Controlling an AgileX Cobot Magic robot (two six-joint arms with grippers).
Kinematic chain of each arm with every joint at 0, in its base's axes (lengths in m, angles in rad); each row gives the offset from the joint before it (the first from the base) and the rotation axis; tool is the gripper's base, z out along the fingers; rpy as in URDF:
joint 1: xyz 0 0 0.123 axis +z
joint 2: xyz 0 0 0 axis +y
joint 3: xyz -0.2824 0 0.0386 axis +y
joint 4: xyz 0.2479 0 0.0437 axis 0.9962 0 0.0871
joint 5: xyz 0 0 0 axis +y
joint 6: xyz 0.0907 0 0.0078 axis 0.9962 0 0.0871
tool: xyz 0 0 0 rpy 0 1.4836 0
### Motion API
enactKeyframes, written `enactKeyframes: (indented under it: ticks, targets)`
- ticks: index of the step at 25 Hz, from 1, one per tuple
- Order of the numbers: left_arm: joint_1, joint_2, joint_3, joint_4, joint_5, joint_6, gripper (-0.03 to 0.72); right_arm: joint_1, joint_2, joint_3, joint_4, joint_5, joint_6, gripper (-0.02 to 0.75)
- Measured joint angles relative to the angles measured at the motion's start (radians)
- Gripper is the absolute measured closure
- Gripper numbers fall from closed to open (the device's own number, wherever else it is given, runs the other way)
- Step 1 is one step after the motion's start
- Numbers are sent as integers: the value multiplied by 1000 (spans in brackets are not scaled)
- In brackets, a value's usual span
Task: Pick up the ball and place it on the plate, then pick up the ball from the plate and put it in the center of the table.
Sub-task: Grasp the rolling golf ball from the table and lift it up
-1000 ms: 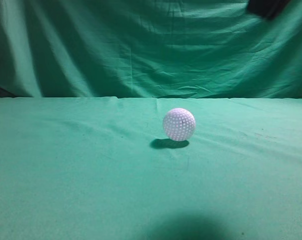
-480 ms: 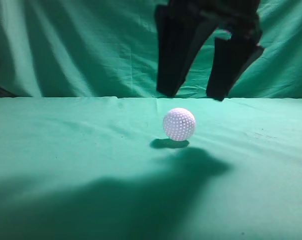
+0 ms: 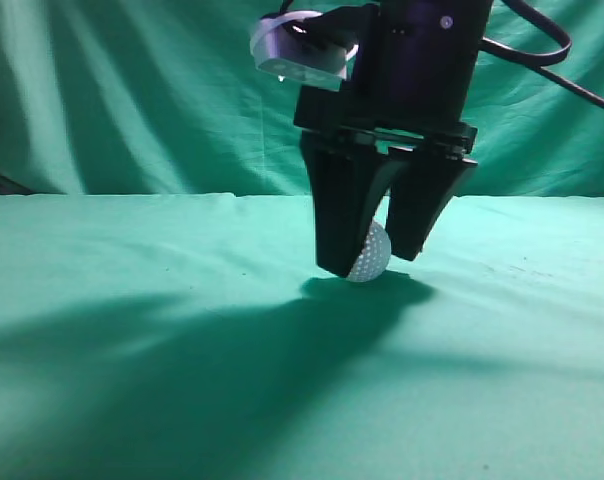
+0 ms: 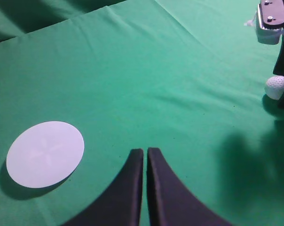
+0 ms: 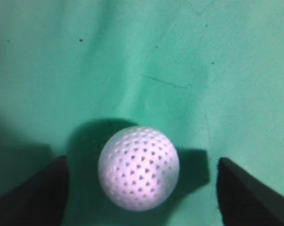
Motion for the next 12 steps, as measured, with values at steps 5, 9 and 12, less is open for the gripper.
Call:
enactKeyframes:
  ticks: [5,9,12]
  targets:
    - [0,0,0,0,2,0,688,0,7,0,-12,-6,-4,386]
    - [0,0,0,0,2,0,688,0,9,-26,-14,15,-4,407]
    - [0,0,0,0,2,0,688,0,9,-99,-16,66,-4,407]
